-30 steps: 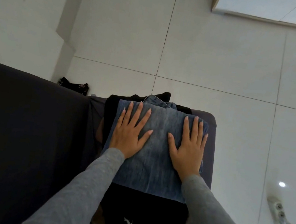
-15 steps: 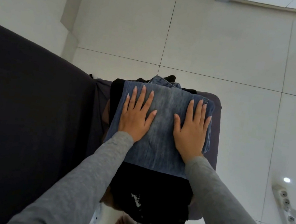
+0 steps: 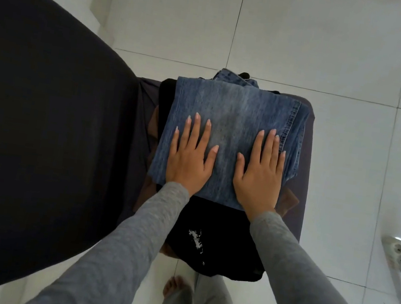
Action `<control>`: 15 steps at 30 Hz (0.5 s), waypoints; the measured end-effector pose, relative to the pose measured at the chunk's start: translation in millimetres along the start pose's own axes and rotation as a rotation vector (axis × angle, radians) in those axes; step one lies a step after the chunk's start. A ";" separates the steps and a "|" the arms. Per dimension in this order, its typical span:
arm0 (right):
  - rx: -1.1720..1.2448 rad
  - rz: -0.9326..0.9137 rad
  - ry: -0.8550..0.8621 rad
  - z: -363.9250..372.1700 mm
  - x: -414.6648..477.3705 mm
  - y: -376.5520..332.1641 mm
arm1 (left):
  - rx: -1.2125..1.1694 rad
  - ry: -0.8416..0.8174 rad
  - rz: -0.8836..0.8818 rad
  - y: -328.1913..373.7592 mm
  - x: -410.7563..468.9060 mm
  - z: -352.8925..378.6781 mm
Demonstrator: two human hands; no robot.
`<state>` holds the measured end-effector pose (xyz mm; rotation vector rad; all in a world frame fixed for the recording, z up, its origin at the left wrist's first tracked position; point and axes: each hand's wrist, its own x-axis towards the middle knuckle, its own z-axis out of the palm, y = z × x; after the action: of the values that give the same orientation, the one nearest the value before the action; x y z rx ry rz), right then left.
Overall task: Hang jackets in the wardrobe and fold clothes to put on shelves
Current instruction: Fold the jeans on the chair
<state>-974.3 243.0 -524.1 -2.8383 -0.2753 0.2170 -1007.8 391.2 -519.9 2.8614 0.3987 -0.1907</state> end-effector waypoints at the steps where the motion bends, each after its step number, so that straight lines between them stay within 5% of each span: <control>1: -0.003 0.001 -0.001 0.7 0.8 -0.5 | 0.001 -0.003 0.000 0.0 0.6 0.6; 10: 0.224 -0.051 -0.109 -28.4 -35.4 19.3 | -0.031 -0.052 -0.089 -10.9 -43.3 -11.5; 15: 0.584 0.206 -0.010 -44.8 -89.4 8.4 | -0.557 0.198 -0.376 -5.2 -75.4 -28.4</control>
<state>-1051.9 204.8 -473.2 -2.2806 0.0744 0.2974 -1078.5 384.5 -481.6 2.2430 0.8738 0.1248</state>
